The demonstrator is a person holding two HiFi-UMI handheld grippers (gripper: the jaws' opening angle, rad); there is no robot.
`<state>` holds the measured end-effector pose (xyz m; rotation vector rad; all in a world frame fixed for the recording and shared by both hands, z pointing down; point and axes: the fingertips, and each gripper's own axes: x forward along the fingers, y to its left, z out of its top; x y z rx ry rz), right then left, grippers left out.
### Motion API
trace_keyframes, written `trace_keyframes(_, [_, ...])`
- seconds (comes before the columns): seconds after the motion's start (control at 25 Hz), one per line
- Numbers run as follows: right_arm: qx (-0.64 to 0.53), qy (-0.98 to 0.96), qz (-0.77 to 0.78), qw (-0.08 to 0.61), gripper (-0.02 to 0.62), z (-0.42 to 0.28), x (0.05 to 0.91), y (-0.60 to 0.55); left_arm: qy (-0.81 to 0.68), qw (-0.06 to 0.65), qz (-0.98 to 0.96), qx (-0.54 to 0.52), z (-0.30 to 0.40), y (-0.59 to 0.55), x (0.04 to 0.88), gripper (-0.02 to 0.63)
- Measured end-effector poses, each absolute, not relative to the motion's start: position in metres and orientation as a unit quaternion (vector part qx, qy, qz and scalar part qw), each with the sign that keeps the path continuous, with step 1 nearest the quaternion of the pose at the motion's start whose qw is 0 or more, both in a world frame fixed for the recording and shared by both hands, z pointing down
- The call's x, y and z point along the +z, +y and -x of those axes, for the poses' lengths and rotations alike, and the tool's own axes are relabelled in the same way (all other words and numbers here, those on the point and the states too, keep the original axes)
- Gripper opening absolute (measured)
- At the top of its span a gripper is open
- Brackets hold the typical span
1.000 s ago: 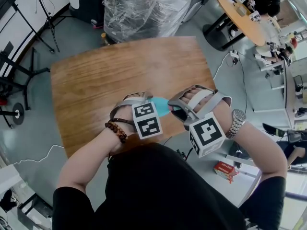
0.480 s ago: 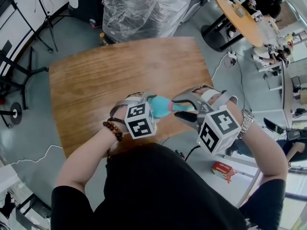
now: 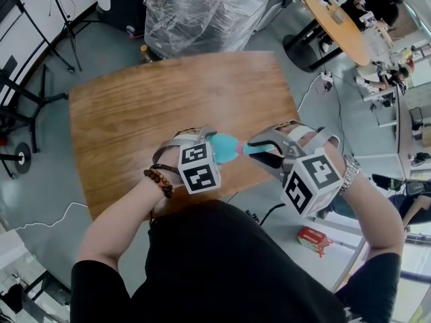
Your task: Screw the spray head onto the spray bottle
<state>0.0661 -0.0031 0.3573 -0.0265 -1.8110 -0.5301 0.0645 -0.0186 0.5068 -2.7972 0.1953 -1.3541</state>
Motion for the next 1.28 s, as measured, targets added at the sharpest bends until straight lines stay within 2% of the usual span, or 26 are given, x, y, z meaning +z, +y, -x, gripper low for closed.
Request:
trace_keyframes(0.36, [-0.362, -0.682, 0.065, 0.633, 0.083, -0.075, 0.366, 0.0, 0.065, 0.026, 0.871, -0.486, -0.06, -0.019, 0.513, 0.414])
trace_keyframes(0.8, [-0.469, -0.642, 0.119, 0.595, 0.083, -0.073, 0.363, 0.009, 0.048, 0.043, 0.863, -0.502, -0.058, -0.013, 0.509, 0.414])
trace_keyframes(1.28, [-0.474, -0.644, 0.136, 0.584, 0.083, -0.07, 0.368, 0.018, 0.043, 0.064, 0.859, -0.506, -0.058, -0.011, 0.506, 0.414])
